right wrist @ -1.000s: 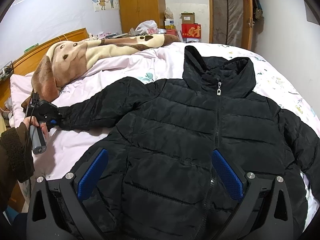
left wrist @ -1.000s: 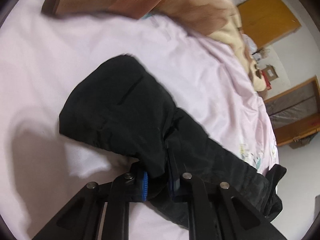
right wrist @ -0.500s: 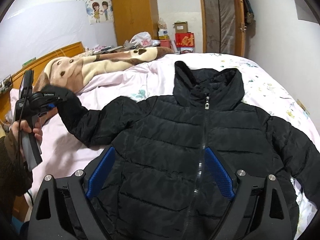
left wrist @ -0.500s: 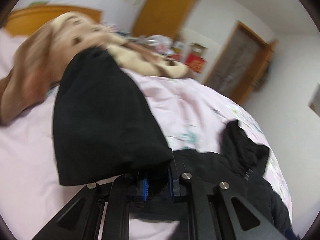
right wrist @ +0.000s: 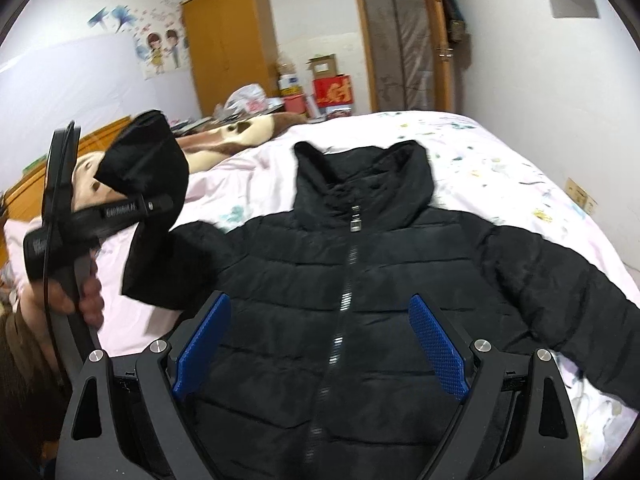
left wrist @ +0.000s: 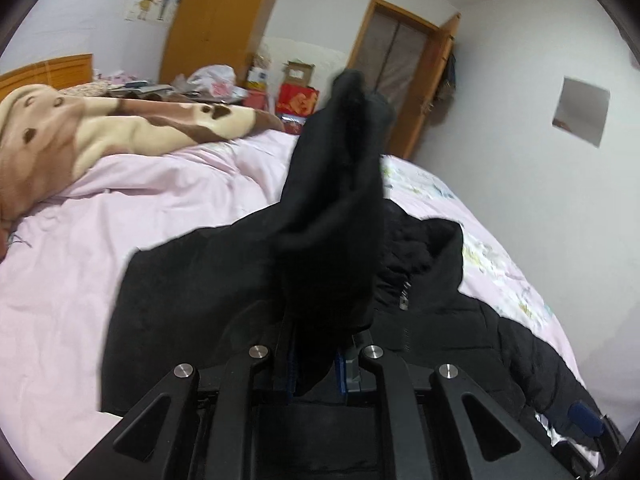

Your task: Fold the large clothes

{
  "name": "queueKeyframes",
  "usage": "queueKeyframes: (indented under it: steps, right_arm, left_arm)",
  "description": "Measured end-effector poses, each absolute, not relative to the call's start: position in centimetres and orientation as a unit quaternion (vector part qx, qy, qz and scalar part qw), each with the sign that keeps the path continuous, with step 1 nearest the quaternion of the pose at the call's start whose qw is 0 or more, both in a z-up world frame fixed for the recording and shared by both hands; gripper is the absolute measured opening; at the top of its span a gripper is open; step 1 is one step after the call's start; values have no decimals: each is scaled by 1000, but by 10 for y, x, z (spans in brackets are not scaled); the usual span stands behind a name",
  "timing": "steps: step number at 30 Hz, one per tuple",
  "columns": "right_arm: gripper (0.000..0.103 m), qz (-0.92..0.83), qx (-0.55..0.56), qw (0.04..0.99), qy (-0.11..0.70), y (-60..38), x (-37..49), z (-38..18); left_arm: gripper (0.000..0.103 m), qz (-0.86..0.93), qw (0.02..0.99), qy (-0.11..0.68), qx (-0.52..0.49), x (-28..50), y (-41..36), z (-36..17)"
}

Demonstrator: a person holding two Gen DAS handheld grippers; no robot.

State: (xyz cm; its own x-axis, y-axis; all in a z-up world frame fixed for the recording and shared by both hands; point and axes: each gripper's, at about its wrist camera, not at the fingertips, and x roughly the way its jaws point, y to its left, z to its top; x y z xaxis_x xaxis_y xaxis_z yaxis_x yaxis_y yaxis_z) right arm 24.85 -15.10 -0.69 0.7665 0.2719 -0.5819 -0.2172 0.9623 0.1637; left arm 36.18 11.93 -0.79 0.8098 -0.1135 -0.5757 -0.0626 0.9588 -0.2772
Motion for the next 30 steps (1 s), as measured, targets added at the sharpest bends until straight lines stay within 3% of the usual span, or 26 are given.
queueKeyframes:
  steps: [20, 27, 29, 30]
  right_arm:
    - [90, 44, 108, 930, 349, -253, 271, -39]
    - [90, 43, 113, 924, 362, -257, 288, -50]
    - [90, 45, 121, 921, 367, -257, 294, -54]
    - [90, 49, 128, 919, 369, -258, 297, -56]
  left_arm:
    - [15, -121, 911, 389, -62, 416, -52, -88]
    - [32, -144, 892, 422, -68, 424, -48, -114]
    - [48, -156, 888, 426, -77, 425, -42, -113]
    - [64, -163, 888, 422, -83, 423, -37, -109]
